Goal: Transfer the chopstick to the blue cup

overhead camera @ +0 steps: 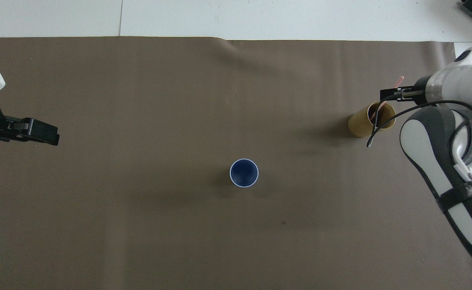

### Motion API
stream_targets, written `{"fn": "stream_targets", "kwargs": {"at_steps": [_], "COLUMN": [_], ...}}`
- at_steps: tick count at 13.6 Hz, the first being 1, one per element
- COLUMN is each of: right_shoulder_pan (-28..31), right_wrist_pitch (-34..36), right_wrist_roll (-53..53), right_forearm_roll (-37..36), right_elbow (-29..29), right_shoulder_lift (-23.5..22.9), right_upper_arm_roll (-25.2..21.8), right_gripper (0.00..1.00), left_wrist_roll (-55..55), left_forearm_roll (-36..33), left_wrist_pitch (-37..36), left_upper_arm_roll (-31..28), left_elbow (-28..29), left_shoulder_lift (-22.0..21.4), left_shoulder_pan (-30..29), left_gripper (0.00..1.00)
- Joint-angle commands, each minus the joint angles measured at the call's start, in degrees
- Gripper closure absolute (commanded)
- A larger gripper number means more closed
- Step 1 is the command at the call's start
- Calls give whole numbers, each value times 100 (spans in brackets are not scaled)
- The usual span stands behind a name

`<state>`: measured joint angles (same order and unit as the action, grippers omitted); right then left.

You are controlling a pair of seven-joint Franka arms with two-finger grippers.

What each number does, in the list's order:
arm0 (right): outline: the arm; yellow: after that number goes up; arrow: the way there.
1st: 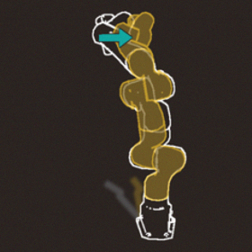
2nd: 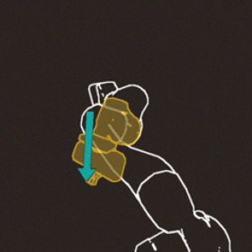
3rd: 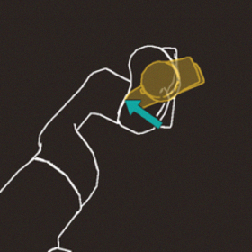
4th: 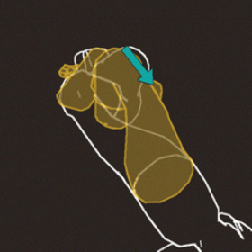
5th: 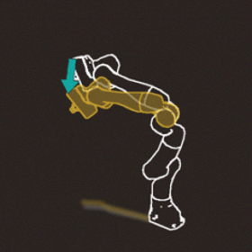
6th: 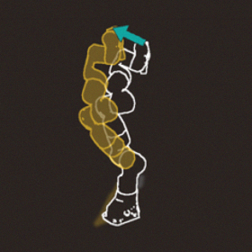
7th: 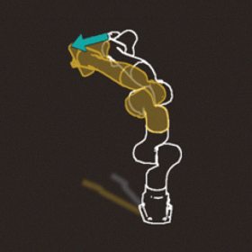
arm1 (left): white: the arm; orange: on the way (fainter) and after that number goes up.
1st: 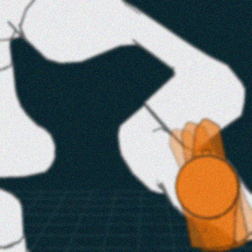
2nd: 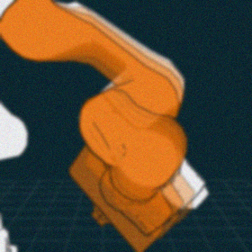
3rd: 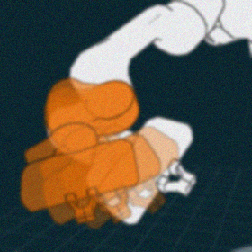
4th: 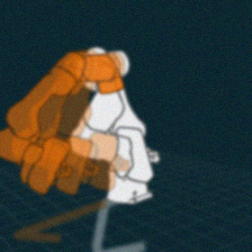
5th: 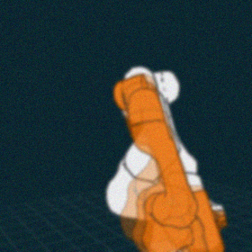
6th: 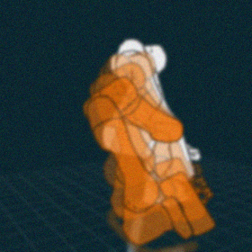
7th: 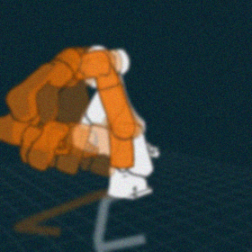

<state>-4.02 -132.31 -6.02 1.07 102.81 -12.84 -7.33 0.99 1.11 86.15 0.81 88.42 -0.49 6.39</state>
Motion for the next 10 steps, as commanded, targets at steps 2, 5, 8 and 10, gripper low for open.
{"fn": "stream_targets", "kwargs": {"at_steps": [2, 5, 8, 10], "right_shoulder_pan": [50, 33, -3, 24], "right_wrist_pitch": [39, -23, -67, -67], "right_wrist_roll": [-198, -163, -163, -207], "right_forearm_roll": [139, 305, 482, 447], "right_elbow": [-367, -367, -376, -402], "right_shoulder_lift": [-210, -219, -228, -263], "right_upper_arm_roll": [29, 38, 29, 29], "right_gripper": [41, 41, 46, 63], "left_wrist_roll": [-11, -20, 217, 655], "left_forearm_roll": [-41, -41, -67, -102], "left_wrist_pitch": [-80, -98, -11, 165], "left_upper_arm_roll": [69, 69, 69, 69], "left_elbow": [-114, -114, -140, -149], "left_shoulder_lift": [66, 66, 84, 101], "left_shoulder_pan": [-68, -33, -76, -103], "left_gripper": [0, 0, 0, 0]}}
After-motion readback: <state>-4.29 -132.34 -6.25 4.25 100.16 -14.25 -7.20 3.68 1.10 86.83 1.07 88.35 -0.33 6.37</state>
